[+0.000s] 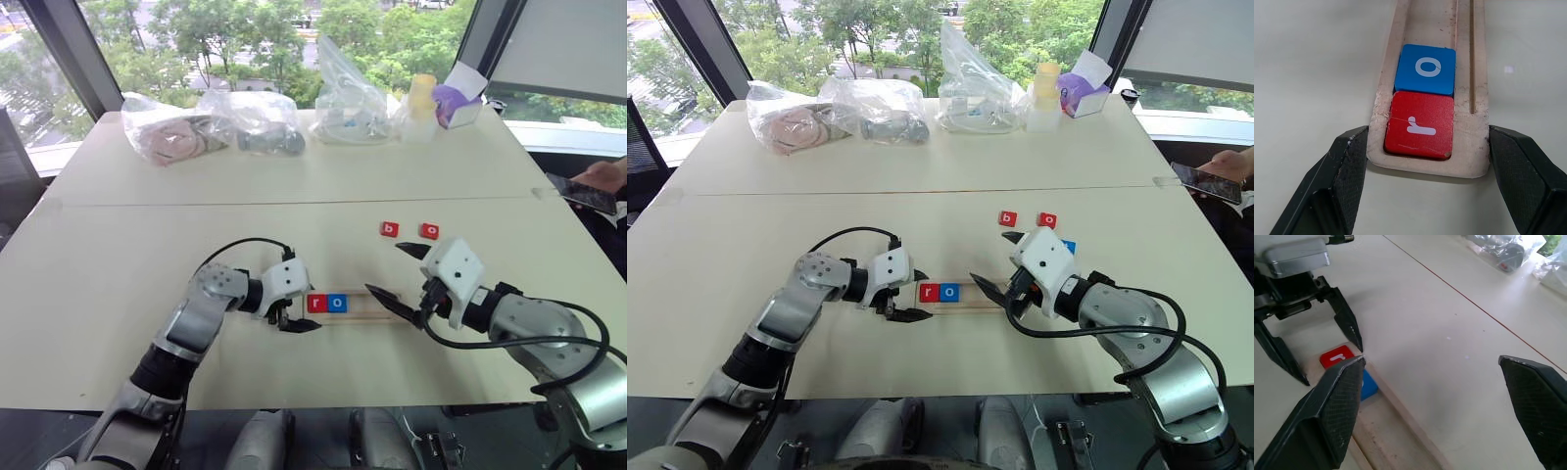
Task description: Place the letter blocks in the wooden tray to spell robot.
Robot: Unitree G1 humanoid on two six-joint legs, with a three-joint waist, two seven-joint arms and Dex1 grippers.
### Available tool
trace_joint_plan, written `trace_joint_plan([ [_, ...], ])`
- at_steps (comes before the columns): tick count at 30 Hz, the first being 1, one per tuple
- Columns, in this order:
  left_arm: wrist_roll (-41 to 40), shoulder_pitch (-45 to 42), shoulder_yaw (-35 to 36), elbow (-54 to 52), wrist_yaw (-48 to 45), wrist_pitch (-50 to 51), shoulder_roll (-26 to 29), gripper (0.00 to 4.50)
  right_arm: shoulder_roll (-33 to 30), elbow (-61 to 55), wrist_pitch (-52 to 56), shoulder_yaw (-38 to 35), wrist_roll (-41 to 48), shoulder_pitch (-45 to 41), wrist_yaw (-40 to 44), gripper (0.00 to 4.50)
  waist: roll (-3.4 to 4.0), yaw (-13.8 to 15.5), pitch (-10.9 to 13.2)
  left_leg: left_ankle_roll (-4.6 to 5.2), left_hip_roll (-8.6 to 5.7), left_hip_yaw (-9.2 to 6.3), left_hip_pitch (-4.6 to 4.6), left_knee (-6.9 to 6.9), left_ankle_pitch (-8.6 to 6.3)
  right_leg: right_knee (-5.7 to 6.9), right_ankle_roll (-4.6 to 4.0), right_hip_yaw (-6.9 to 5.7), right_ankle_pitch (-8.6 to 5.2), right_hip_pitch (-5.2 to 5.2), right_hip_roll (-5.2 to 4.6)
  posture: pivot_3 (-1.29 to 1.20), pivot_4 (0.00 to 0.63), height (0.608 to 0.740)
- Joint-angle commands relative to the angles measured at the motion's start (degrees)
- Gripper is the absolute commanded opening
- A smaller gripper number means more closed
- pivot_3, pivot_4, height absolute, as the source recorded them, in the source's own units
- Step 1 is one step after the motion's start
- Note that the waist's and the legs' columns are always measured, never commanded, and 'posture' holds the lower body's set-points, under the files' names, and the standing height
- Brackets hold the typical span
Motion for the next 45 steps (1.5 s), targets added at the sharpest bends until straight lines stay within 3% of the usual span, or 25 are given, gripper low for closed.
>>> trace_joint_plan([
  [1,0.0,2.6,-3.4,0.6,2.5,4.2,0.6,3.18,-0.2,-1.1,-0.9,-0.9,0.1,-0.5,0.2,4.50,0.00,0.0,0.0,0.00,0.00,0.00,0.00,0.00,0.00,0.00,-0.02,0.00,-0.01,0.00,0.00,0.00,0.150,0.740],
  [18,-6.1,3.2,-6.0,-1.4,1.7,3.5,7.2,3.18,-0.2,0.6,-0.9,0.2,-0.2,-3.0,1.9,4.50,0.00,-0.2,0.0,-0.01,0.06,0.02,-0.01,-0.12,-0.01,-0.05,-0.15,0.00,-0.10,-0.09,-0.01,0.00,0.150,0.740],
  [30,-7.6,1.3,-6.7,1.1,3.1,1.8,8.7,3.18,-0.1,0.9,-1.2,1.1,-0.4,-3.6,1.8,4.50,0.01,-0.1,0.0,-0.02,0.07,0.02,-0.01,-0.12,-0.01,-0.07,-0.17,0.01,-0.11,-0.08,-0.08,0.00,0.150,0.740],
  [32,-7.6,1.5,-6.8,2.0,3.1,0.6,9.0,4.22,-0.1,0.8,-1.2,1.1,-0.4,-3.5,1.9,4.50,0.00,-0.1,0.0,-0.02,0.08,0.01,-0.01,-0.12,-0.01,-0.07,-0.18,0.01,-0.12,-0.08,-0.09,0.00,0.150,0.740],
  [33,-7.5,1.6,-6.9,2.3,3.1,0.1,9.2,4.48,-0.1,0.8,-1.1,1.1,-0.3,-3.5,1.9,4.50,0.01,-0.1,0.0,-0.02,0.08,0.01,-0.01,-0.13,-0.01,-0.07,-0.18,0.00,-0.12,-0.08,-0.09,0.00,0.150,0.740],
  [41,-8.7,2.4,-4.1,3.9,3.5,-2.0,12.4,4.48,-0.1,1.0,-0.6,0.3,0.3,-3.1,2.0,4.50,0.00,-0.3,0.0,-0.02,0.11,0.01,-0.01,-0.16,-0.01,-0.08,-0.21,0.01,-0.13,-0.12,-0.11,0.00,0.150,0.740],
  [45,-11.8,4.0,0.2,4.1,2.3,-3.6,16.6,4.48,1.6,5.3,2.3,2.7,-3.0,-6.7,-2.5,4.50,-0.03,-1.7,0.0,-0.02,0.18,0.01,0.00,-0.24,-0.01,-0.07,-0.27,0.01,-0.15,-0.18,-0.06,0.00,0.150,0.740],
])
